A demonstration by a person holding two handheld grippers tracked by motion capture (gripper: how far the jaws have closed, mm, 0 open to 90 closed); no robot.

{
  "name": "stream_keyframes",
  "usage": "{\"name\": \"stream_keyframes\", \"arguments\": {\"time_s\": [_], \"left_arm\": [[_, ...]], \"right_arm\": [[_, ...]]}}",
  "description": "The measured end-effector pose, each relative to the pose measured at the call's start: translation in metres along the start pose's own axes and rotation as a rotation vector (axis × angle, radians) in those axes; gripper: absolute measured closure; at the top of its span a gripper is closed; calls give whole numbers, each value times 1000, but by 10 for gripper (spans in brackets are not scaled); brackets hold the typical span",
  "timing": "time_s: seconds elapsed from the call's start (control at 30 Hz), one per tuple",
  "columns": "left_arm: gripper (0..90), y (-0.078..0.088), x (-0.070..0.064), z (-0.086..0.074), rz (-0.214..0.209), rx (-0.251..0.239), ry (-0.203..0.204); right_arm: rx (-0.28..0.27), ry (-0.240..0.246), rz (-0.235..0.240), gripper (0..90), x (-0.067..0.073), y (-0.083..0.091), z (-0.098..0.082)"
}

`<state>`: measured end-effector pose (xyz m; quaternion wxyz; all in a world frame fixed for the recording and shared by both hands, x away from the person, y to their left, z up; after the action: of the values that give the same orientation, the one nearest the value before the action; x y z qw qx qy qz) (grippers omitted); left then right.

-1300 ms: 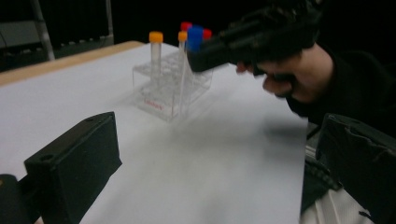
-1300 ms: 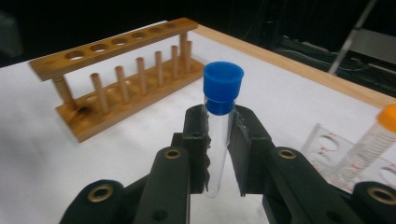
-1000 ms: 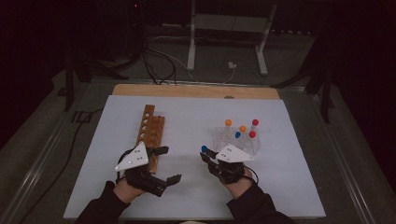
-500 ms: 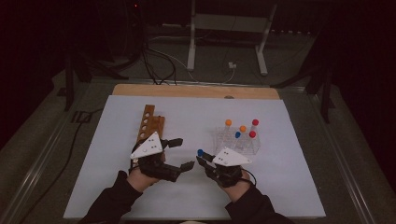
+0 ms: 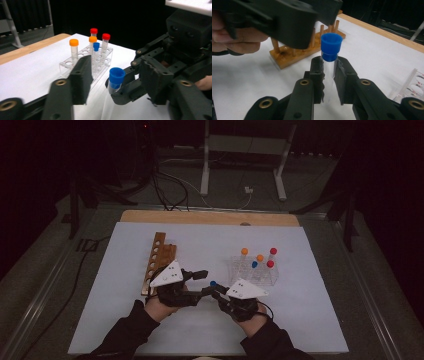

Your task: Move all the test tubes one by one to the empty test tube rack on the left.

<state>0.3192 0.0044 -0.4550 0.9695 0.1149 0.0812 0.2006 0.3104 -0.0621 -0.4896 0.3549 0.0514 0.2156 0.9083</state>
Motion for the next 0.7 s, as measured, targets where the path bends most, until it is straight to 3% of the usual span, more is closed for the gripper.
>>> {"name": "stream_keyframes", "arguments": {"time_s": [0.53, 0.7], "left_arm": [[740, -14, -1, -8, 25, 59, -29], [763, -14, -1, -8, 31, 66, -47]], "right_arm": [[-3, 2, -4, 764, 0, -1, 0], [-3, 1, -5, 764, -1, -1, 0]]}}
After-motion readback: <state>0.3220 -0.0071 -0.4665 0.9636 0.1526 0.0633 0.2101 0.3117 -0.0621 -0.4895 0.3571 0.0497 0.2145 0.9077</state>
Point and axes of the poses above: each handheld gripper's, and its own axes: y roughly backward along the jaws, z roughly out of its top, x roughly to its left, the point moved 10 cm from there along -y, roughly forward along the jaws, and after that the axes turned 1 degree about y, right-handed, at the moved point
